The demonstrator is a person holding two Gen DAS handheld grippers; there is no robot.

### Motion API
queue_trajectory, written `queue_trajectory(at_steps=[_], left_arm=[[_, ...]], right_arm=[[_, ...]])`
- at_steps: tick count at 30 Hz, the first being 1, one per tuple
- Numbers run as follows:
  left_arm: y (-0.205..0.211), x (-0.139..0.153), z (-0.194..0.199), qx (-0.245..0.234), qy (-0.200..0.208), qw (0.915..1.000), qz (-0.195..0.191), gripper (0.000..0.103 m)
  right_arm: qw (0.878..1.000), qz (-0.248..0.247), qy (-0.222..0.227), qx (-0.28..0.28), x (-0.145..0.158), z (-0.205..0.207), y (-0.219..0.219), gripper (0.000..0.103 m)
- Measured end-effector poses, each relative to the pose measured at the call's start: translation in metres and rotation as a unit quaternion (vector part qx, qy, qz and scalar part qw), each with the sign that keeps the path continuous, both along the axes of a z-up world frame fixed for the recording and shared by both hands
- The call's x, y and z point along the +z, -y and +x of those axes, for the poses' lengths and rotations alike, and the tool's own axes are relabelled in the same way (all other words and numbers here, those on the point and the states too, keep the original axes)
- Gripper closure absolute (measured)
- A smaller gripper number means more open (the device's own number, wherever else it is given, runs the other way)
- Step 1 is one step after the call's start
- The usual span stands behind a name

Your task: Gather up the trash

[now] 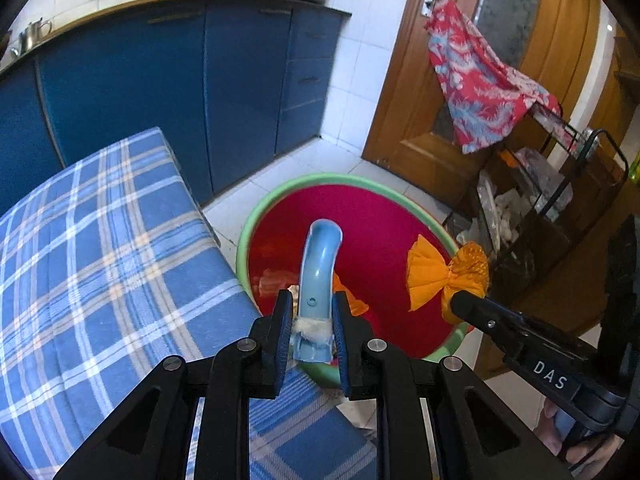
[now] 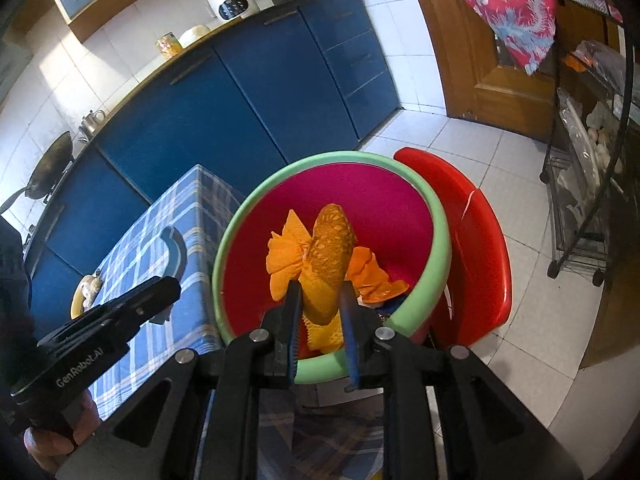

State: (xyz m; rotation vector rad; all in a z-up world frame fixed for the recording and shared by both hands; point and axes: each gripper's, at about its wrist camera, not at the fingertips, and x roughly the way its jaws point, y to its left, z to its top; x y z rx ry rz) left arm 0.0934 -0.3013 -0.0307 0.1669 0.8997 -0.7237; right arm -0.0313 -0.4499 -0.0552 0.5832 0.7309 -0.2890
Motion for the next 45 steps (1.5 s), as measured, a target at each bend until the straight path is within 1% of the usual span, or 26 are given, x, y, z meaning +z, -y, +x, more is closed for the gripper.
queue_trajectory(at_steps=[1,2,3,4,10,15,19,21,23,25,30,31,33,42,45], left_arm=[[0.001,-0.002,0.001,0.001,-0.003,1.0000,0.003,0.071],[0.001,-0.003,0.001,0.002,-0.003,1.0000,0.004,0.059],[0.001,-0.004,0.001,0.005,-0.002,1.0000,0.005,0.055],[0.001,-0.005,0.001,0.008,0.000,0.9999,0.006,0.053],[-0.007,-0.002,0.002,0.021,0.001,0.9997,0.010,0.053],[-0.022,0.007,0.000,0.035,0.006,0.9994,0.003,0.053],[-0.036,0.015,-0.003,0.049,0.009,0.9987,-0.003,0.053],[-0.047,0.019,-0.005,0.059,0.013,0.9981,-0.005,0.051],[-0.059,0.024,-0.008,0.073,0.019,0.9971,-0.007,0.046],[-0.069,0.027,-0.011,0.084,0.026,0.9961,-0.008,0.044],[-0.100,0.035,-0.015,0.116,0.032,0.9926,-0.017,0.041],[-0.104,0.037,-0.016,0.121,0.033,0.9919,-0.019,0.041],[-0.116,0.040,-0.018,0.133,0.037,0.9902,-0.021,0.041],[-0.162,0.056,-0.028,0.182,0.060,0.9811,-0.029,0.038],[-0.178,0.060,-0.031,0.198,0.067,0.9774,-0.031,0.038]], right_arm=[[1.000,0.001,-0.002,-0.003,-0.002,0.000,0.002,0.079],[1.000,0.001,-0.006,-0.005,-0.004,0.000,0.003,0.078],[1.000,0.003,-0.007,-0.005,-0.006,0.000,0.005,0.073],[1.000,0.005,-0.009,-0.005,-0.007,0.001,0.005,0.067],[1.000,0.011,-0.003,-0.006,-0.008,-0.001,0.006,0.057],[1.000,0.005,0.006,-0.003,0.001,-0.005,-0.002,0.053],[1.000,-0.004,0.015,0.007,0.011,-0.007,-0.014,0.053],[1.000,-0.009,0.020,0.013,0.016,-0.008,-0.022,0.053],[0.999,-0.014,0.027,0.018,0.022,-0.009,-0.029,0.052],[0.999,-0.020,0.034,0.024,0.028,-0.010,-0.037,0.051],[0.998,-0.031,0.041,0.041,0.039,-0.010,-0.057,0.047],[0.998,-0.033,0.042,0.043,0.041,-0.010,-0.061,0.043],[0.997,-0.039,0.047,0.046,0.045,-0.010,-0.068,0.040],[0.993,-0.060,0.065,0.074,0.064,-0.012,-0.105,0.039],[0.991,-0.068,0.071,0.086,0.069,-0.012,-0.118,0.035]])
